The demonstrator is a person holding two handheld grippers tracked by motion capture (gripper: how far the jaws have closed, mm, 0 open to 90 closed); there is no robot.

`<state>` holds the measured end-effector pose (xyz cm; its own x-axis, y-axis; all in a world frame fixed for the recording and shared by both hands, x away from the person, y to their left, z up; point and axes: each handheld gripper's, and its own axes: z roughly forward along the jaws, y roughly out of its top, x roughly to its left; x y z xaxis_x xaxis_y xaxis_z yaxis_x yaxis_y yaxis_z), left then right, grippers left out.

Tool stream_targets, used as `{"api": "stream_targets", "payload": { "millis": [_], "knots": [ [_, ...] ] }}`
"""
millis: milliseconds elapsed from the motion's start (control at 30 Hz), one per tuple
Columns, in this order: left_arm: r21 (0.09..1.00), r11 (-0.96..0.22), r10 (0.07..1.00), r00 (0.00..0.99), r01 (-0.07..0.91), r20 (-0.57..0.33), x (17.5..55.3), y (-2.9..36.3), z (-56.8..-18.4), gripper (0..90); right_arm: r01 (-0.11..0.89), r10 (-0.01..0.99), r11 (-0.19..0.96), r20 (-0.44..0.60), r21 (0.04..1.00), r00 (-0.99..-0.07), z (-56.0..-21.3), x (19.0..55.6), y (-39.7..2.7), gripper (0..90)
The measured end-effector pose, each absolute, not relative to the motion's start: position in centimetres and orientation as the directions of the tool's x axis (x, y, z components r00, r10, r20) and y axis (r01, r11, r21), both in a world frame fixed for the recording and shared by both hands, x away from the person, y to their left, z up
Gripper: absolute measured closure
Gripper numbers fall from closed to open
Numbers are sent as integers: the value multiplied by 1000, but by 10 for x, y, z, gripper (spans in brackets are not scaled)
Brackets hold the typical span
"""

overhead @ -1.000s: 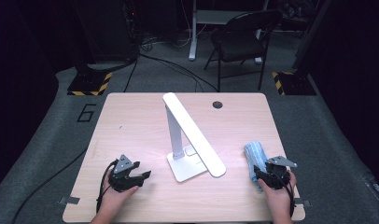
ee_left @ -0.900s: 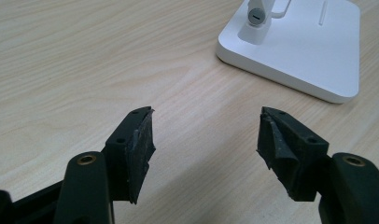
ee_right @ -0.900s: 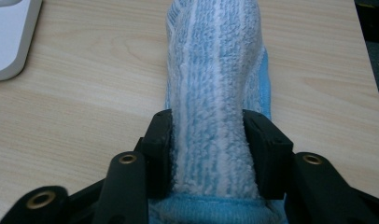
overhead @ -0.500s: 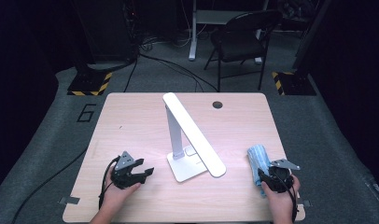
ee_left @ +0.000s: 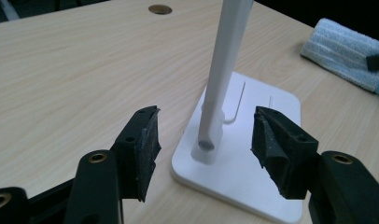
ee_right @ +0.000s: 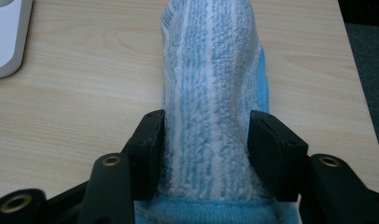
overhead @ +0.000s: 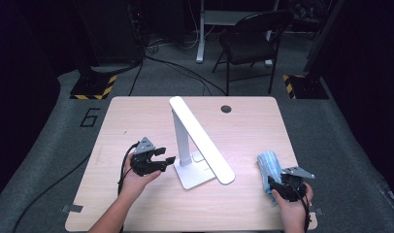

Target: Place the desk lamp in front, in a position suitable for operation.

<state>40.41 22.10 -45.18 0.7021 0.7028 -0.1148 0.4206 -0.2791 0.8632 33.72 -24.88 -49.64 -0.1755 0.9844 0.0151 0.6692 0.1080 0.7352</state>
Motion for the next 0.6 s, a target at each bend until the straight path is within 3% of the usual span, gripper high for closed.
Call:
{"api": "stream_targets", "payload": {
  "millis": [600],
  "knots": [
    [878, -278, 676, 729, 390, -110, 432, 183, -431, 536, 640, 983, 99, 24, 762, -180, -493, 335, -251, 447]
  ]
}}
